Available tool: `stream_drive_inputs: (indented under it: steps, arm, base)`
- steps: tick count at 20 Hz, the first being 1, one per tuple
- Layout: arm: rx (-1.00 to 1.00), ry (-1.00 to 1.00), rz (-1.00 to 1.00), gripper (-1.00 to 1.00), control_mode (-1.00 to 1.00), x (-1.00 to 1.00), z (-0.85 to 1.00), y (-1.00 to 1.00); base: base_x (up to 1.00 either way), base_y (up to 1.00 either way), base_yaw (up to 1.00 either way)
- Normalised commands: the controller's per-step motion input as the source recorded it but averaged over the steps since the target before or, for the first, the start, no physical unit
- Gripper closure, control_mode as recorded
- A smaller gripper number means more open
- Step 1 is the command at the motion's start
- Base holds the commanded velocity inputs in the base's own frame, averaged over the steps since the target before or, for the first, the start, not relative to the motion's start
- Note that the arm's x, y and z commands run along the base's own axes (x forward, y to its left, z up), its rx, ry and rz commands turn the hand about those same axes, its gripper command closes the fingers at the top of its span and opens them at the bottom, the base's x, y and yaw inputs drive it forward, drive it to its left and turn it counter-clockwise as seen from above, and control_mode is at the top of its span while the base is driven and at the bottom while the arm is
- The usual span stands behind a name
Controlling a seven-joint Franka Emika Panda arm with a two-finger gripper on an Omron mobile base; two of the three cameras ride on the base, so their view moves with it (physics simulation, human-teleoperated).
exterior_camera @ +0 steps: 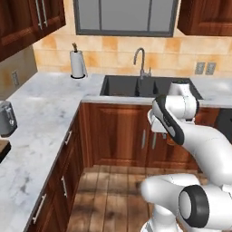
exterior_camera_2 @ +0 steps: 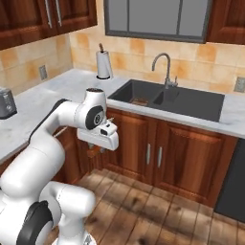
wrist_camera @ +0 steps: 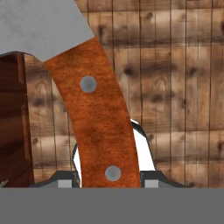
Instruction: Move the cutting board and knife to the sink. Then move spray from the shelves to the counter.
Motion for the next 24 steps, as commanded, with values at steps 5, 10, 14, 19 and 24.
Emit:
stream_drive_inputs:
  steps: [5, 10, 14, 19, 24]
  arm:
    - [0.00, 0.00, 0.00, 1.00, 1.00, 0.00, 0.00, 0.00]
    - [0.00, 0.00, 0.00, 1.00, 1.00, 0.00, 0.00, 0.00]
    - [0.00, 0.00, 0.00, 1.00, 1.00, 0.00, 0.00, 0.00]
    - [0.00, 0.00, 0.00, 1.00, 1.00, 0.00, 0.00, 0.00]
    - [0.00, 0.00, 0.00, 1.00, 1.00, 0.00, 0.00, 0.00]
  base:
    - [0.80, 0.31, -0.02]
    - [0.82, 0.20, -0.06]
    - [0.77, 0.07, -0.11]
    - [0.73, 0.17, -0.12]
    - [0.57, 0.30, 0.00]
